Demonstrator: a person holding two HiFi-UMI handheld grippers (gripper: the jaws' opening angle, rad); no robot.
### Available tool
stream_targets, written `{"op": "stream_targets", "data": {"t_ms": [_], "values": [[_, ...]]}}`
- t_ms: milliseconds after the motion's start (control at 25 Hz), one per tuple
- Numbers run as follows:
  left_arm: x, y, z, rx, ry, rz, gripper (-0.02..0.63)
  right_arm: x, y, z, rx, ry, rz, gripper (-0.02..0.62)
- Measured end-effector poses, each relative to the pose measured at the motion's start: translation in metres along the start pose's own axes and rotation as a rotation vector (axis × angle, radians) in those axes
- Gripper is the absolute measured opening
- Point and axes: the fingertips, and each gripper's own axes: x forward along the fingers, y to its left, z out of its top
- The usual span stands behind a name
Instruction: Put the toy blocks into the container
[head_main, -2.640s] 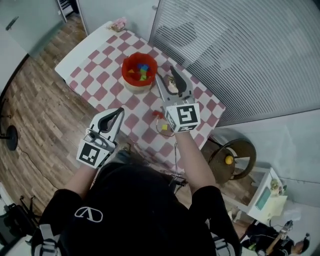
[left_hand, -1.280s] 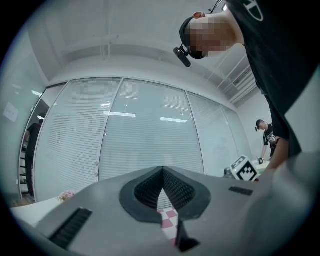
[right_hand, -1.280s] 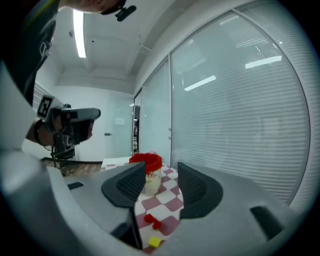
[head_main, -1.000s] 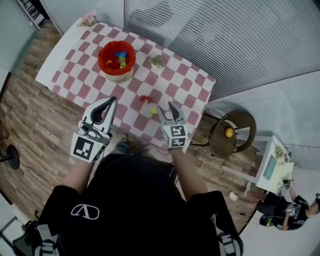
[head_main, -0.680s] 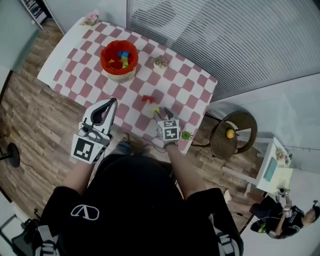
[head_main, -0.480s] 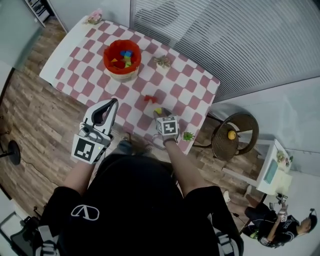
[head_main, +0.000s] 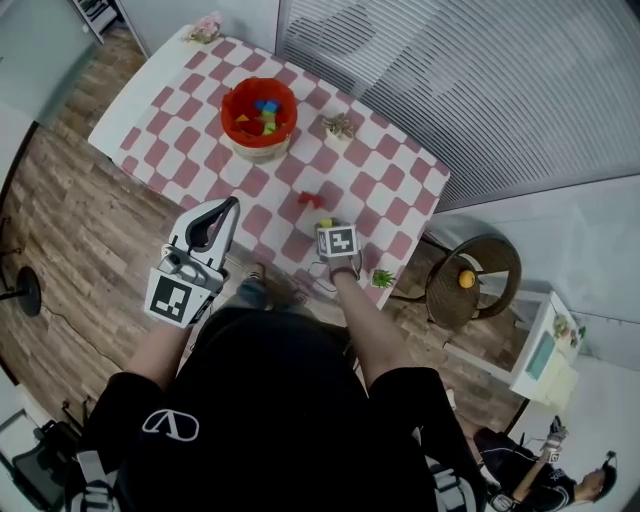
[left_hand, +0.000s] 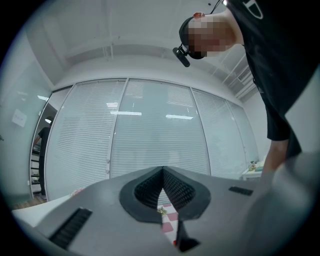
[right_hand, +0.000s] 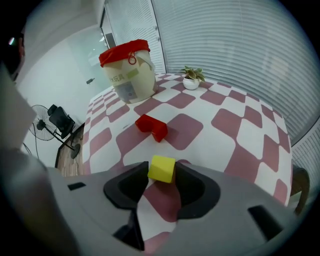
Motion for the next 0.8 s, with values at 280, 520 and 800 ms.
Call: {"op": "stream_targets", "data": {"t_ms": [280, 520, 800], "values": [[0.000, 0.001, -0.001, 0.001, 0.002, -0.003, 0.006, -0.001, -0.003, -0.001, 0.000, 0.010, 0.008, 0.153], [0.006, 0.004, 0.014, 0.007, -0.062, 0.005, 0.006, -0.040, 0.000, 0.034, -0.017, -0.168, 0.005, 0.152], [0.010, 0.001, 0.007, -0.001, -0.024, -0.021, 0.006, -0.144, 0.020, 0.111, -0.065, -0.535, 0.036, 0.152]]}}
